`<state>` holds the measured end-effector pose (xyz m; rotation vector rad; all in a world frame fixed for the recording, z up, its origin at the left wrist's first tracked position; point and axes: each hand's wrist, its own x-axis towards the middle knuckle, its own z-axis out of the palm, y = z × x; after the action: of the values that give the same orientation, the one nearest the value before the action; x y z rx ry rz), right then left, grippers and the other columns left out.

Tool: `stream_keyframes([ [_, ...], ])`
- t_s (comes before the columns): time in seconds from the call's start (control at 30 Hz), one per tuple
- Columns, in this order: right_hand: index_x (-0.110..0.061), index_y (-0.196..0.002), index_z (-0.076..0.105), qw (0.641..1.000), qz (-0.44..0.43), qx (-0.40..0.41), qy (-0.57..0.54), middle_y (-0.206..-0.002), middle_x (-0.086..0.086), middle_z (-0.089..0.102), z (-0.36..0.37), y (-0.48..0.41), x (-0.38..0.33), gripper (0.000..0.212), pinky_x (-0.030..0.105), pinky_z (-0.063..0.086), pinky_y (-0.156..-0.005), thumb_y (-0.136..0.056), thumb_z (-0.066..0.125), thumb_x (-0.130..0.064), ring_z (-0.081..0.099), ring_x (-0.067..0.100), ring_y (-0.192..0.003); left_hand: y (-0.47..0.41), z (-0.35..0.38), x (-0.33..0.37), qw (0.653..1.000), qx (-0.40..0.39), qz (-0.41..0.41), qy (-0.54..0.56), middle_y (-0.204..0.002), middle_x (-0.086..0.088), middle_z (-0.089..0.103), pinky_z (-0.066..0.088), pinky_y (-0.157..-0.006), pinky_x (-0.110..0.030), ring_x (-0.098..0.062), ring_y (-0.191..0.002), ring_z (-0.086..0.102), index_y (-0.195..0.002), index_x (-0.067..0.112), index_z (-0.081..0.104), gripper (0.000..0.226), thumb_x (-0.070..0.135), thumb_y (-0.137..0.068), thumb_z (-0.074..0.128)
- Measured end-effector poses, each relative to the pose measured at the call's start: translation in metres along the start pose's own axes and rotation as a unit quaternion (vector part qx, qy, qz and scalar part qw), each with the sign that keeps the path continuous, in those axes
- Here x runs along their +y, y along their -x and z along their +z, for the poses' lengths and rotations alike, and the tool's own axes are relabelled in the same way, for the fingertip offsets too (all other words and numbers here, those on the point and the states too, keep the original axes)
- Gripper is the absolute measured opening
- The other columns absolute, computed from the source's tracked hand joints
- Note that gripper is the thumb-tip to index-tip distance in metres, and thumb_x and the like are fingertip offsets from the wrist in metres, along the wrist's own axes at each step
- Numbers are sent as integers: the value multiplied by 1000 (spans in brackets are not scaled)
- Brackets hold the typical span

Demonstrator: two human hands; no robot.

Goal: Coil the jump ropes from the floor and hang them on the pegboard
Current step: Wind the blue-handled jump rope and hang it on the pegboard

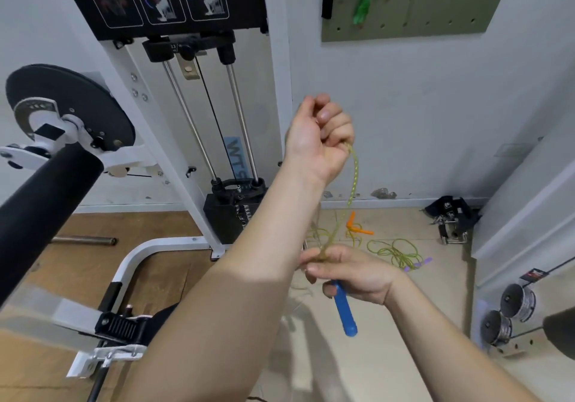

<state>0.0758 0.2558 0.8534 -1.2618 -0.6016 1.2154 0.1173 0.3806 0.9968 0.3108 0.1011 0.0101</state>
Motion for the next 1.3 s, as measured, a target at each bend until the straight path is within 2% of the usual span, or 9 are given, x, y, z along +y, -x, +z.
stream_keyframes([
  [0.1, -21, -88, 72, 985, 78, 30, 149, -100, -5, 71, 0, -4, 14, 20, 20, 33, -53, -97, 54, -20, 46, 8, -75, -11, 14, 17, 999, -7, 32, 2, -39, 3, 34, 13, -28, -17, -8, -25, 23, -64, 16, 38, 43, 30, -104, 27],
  [0.23, -12, -81, 64, 980, 103, 93, 142, -83, 16, 71, 1, -2, 6, 38, 19, 30, -45, -104, 38, -28, 42, 13, -55, -20, 10, 26, 998, 12, 54, -13, -56, -5, 51, 36, -38, -18, -12, -41, 43, -77, 11, 52, 44, 33, -104, 25],
  [0.33, -6, -75, 56, 988, 20, 151, -3, -48, 12, 55, 4, -3, -18, 38, 19, 18, -38, -103, 38, -25, 30, 13, -36, -17, -28, 17, 985, 55, 20, -159, -94, -19, 63, 54, -68, -30, -26, -83, 62, -96, 1, 56, 51, 37, -105, 21],
  [0.47, -11, -73, 48, 960, -59, 191, -196, -41, 6, 41, -4, -2, -53, 33, 13, 12, -37, -99, 44, -31, 24, 8, -30, 14, -80, -11, 919, 168, -39, -355, -123, -29, 57, 54, -59, -29, -25, -79, 66, -125, -12, 47, 60, 42, -101, 37],
  [0.57, -14, -73, 46, 945, -57, 194, -257, -45, 4, 42, -8, -4, -71, 33, 11, 14, -34, -100, 41, -33, 25, 6, -30, 51, -94, -24, 908, 108, -54, -401, -90, -11, 71, 53, -73, -33, -18, -68, 68, -113, 3, 59, 48, 45, -100, 38],
  [0.73, -17, -73, 42, 919, -32, 201, -338, -47, -2, 40, -11, -9, -87, 33, 10, 14, -31, -100, 38, -35, 27, 2, -30, 96, -120, -39, 847, 33, -75, -525, -91, 3, 65, 54, -73, -30, -11, -78, 62, -113, 12, 57, 36, 41, -93, 54],
  [0.87, -14, -77, 47, 912, -18, 191, -363, -53, 0, 44, -9, -12, -94, 33, 8, 17, -29, -99, 40, -36, 30, 3, -32, 105, -118, -42, 883, 70, -16, -465, -64, 0, 59, 48, -61, -22, -10, -58, 56, -85, 6, 62, 28, 30, -90, 50],
  [1.07, -3, -102, 58, 930, -11, 262, -256, -85, 11, 60, 5, -15, -93, 30, 16, 33, -37, -95, 52, -31, 46, 11, -52, 100, -98, -33, 944, 132, 63, -295, -58, 0, 35, 38, -51, -24, -10, -46, 31, -93, 6, 62, 24, 25, -98, 48],
  [1.3, -6, -93, 55, 951, -42, 270, -146, -69, 8, 55, 33, -18, -89, 17, 31, 47, -61, -92, 60, -22, 54, 20, -59, 93, -92, -38, 843, 142, 105, -509, -63, 7, 58, 44, -57, -31, -7, -54, 52, -95, 12, 63, 8, 19, -91, 63],
])
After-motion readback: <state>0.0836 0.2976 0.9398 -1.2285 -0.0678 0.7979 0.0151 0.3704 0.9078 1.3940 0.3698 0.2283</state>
